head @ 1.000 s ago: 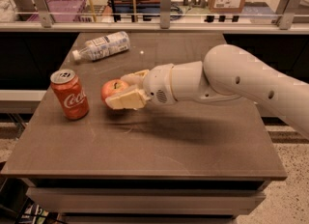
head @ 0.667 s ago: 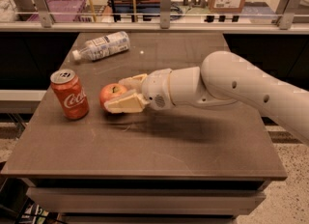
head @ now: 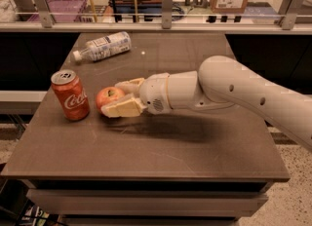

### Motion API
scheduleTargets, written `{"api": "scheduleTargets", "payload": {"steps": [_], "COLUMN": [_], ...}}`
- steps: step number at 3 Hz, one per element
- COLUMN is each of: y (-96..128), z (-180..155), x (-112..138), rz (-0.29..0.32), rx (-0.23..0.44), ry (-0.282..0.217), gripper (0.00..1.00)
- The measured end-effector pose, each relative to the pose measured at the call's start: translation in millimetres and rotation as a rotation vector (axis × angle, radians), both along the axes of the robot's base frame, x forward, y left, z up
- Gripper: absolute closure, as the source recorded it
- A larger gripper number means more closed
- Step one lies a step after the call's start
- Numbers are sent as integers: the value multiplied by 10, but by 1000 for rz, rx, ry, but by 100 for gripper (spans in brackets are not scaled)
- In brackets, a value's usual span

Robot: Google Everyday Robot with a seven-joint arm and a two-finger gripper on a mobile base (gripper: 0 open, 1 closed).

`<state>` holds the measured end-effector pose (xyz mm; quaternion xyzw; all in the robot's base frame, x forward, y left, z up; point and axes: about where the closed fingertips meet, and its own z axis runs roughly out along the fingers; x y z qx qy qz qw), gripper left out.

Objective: Move apple near coke can

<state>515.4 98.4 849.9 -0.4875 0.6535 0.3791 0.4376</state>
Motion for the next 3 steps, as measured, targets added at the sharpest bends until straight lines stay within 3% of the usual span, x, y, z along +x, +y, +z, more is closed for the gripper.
{"api": "scheduleTargets", "payload": {"steps": [3], "y": [54], "z": [14], "x": [-29], "rz": [11], "rx": [-2], "ry": [-3], "gripper": [8]}}
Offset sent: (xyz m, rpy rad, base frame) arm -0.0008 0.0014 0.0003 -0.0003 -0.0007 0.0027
